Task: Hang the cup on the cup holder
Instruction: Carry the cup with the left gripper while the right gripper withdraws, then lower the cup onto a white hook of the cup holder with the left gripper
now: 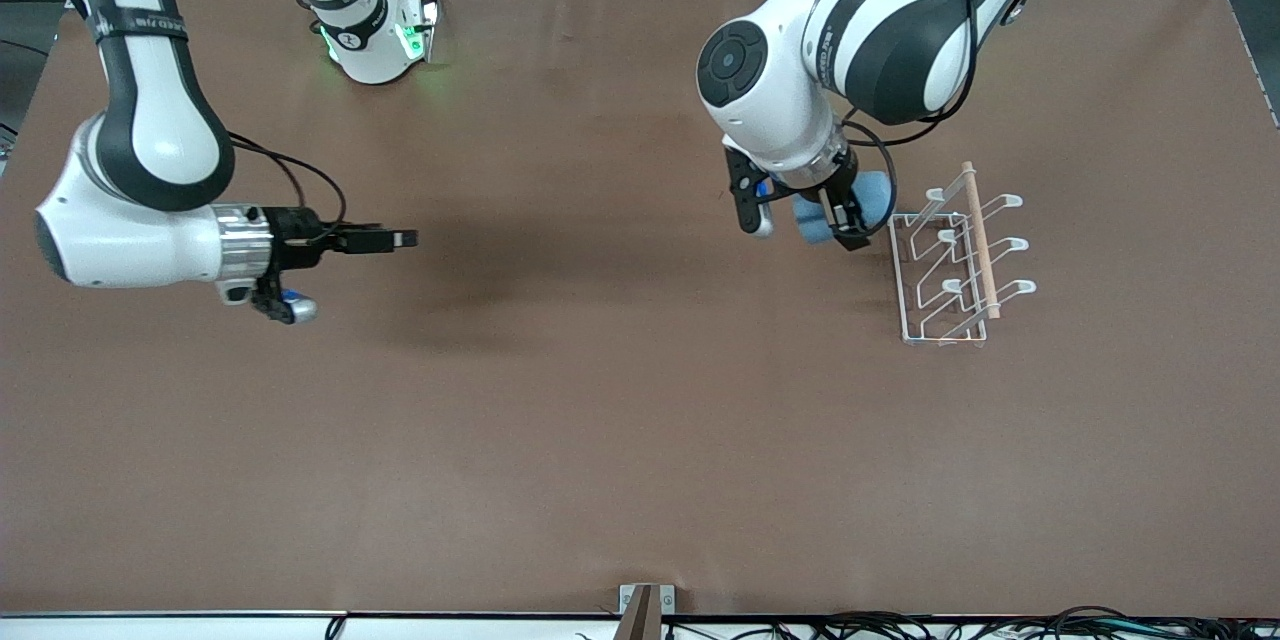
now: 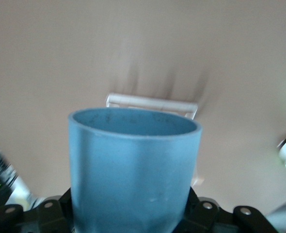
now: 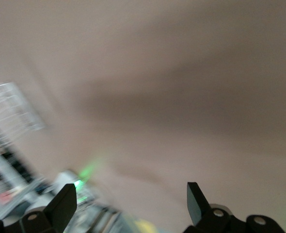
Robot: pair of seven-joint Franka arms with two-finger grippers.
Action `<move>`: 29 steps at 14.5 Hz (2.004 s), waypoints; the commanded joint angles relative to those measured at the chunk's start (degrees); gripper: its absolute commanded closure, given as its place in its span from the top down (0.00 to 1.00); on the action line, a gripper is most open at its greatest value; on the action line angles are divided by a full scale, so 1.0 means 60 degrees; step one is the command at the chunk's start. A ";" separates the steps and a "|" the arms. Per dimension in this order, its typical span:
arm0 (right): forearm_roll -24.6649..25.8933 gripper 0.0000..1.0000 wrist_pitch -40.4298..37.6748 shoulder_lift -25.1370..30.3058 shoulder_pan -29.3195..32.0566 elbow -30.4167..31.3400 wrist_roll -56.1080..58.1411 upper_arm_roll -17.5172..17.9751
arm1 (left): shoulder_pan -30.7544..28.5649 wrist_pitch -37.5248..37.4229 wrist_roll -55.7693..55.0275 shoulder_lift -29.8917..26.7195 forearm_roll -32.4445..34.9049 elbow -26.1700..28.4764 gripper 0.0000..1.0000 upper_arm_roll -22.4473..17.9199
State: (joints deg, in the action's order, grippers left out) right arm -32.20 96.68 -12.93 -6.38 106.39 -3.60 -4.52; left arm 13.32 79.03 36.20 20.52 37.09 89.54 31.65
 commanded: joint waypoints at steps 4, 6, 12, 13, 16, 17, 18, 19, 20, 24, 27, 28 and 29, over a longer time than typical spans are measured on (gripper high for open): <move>0.4467 1.00 0.1667 0.0865 0.0550 -0.0255 -0.0250 -0.0140 | -0.0140 -0.0706 0.0236 0.0007 0.2778 0.1656 0.00 -0.0031; 0.5378 1.00 0.1715 0.1085 0.0697 -0.0546 -0.0148 -0.0140 | -0.0503 -0.0707 0.0236 0.0153 0.3643 0.2096 0.00 -0.0089; 0.5455 1.00 -0.0628 0.1218 0.1224 -0.2964 0.0319 -0.0139 | -0.0594 -0.1511 0.0792 0.1645 0.5725 0.2274 0.00 -0.0251; 0.5441 1.00 -0.0789 0.1305 0.1297 -0.3096 0.0394 -0.0140 | -0.0594 -0.1672 0.0793 0.1880 0.5916 0.2274 0.00 -0.0265; 0.5543 1.00 -0.1301 0.1672 0.1298 -0.3812 0.0424 -0.0125 | -0.0550 -0.1776 0.0793 0.2350 0.6414 0.2259 0.00 -0.0484; 0.5529 1.00 -0.1796 0.1687 0.1313 -0.3975 0.0395 -0.0125 | -0.0521 -0.1790 0.0807 0.2525 0.6561 0.2274 0.00 -0.0529; 0.5485 1.00 -0.1946 0.1687 0.1327 -0.3991 0.0409 -0.0154 | -0.0521 -0.1791 0.0793 0.2687 0.6591 0.2288 0.00 -0.0544; 0.5427 1.00 -0.1933 0.1687 0.1400 -0.3976 0.0424 -0.0183 | -0.0506 -0.1907 0.0749 0.2848 0.6592 0.2288 0.00 -0.0602; 0.5426 1.00 -0.2020 0.1687 0.1415 -0.3991 0.0424 -0.0184 | -0.0491 -0.2067 0.0705 0.2980 0.6592 0.2274 0.00 -0.0631; 0.5426 1.00 -0.2313 0.1716 0.1401 -0.3976 0.0409 -0.0139 | -0.0462 -0.2113 0.0617 0.3215 0.6592 0.2201 0.07 -0.0646; 0.5382 1.00 -0.2373 0.1775 0.1401 -0.3859 0.0424 -0.0154 | -0.0491 -0.2098 -0.0055 0.3230 0.6504 0.2186 0.34 -0.0646; 0.5397 1.00 -0.2343 0.1789 0.1372 -0.3859 0.0424 -0.0140 | -0.0491 -0.2113 -0.0245 0.3230 0.6446 0.2171 0.46 -0.0646; 0.5382 1.00 -0.2343 0.1789 0.1357 -0.3859 0.0424 -0.0140 | -0.0506 -0.2113 -0.0349 0.3187 0.6344 0.2171 0.56 -0.0632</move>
State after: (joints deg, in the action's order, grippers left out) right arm 0.01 82.64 -2.94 1.09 82.58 -1.63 -6.04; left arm 9.96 67.51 35.50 39.50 75.48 103.55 28.12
